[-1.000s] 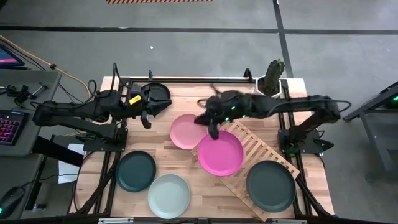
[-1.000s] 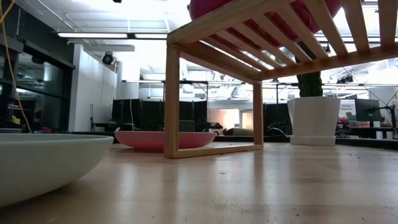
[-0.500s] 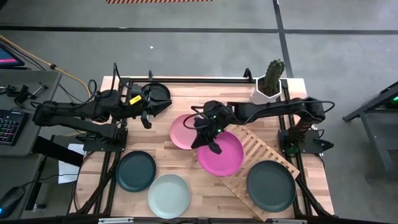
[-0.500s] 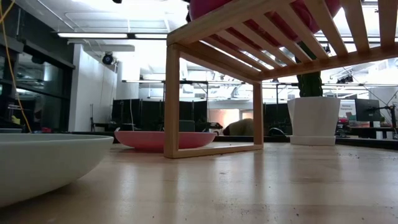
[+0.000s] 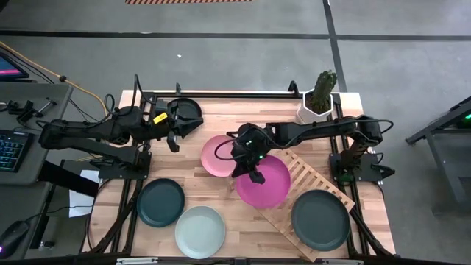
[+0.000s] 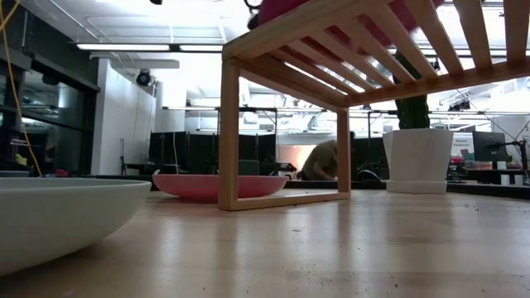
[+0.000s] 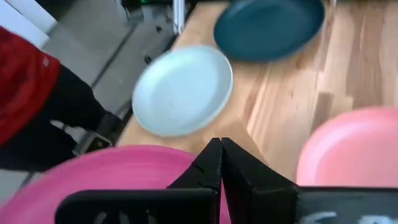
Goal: Place and stack plates onto a shelf
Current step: Put the pink plate on the shelf, then stack the light pink plate on top of the black plate on the shelf
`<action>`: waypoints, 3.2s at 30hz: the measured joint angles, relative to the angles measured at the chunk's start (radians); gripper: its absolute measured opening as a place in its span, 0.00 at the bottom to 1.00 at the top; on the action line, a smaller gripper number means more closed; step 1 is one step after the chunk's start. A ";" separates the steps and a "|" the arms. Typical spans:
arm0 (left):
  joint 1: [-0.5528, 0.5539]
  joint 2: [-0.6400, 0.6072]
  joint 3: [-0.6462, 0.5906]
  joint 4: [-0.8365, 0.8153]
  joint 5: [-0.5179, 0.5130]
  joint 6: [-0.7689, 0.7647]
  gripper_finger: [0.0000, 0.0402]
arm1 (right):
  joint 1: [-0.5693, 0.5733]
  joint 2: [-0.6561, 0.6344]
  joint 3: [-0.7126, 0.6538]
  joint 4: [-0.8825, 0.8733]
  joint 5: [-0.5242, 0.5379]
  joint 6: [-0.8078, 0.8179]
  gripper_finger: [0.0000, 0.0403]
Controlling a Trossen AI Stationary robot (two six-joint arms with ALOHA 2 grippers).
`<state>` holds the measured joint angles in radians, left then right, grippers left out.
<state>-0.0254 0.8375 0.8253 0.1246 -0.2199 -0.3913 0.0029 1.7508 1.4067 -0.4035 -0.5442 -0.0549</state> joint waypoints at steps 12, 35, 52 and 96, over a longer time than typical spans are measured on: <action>0.000 0.000 0.000 0.002 0.000 -0.001 0.05 | -0.023 -0.045 -0.001 -0.061 0.048 -0.033 0.00; 0.000 0.000 0.000 0.008 0.000 0.000 0.05 | 0.050 -0.203 -0.001 -0.345 -0.036 0.030 0.00; 0.000 0.000 0.000 0.008 -0.008 0.001 0.05 | 0.025 -0.204 0.000 -0.773 0.182 -0.087 0.00; 0.000 0.000 0.000 0.007 -0.008 0.002 0.05 | -0.071 -0.555 -0.296 0.319 0.229 0.208 0.00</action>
<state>-0.0250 0.8379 0.8253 0.1318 -0.2283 -0.3893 -0.0677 1.1961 1.1109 -0.0848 -0.3157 0.1529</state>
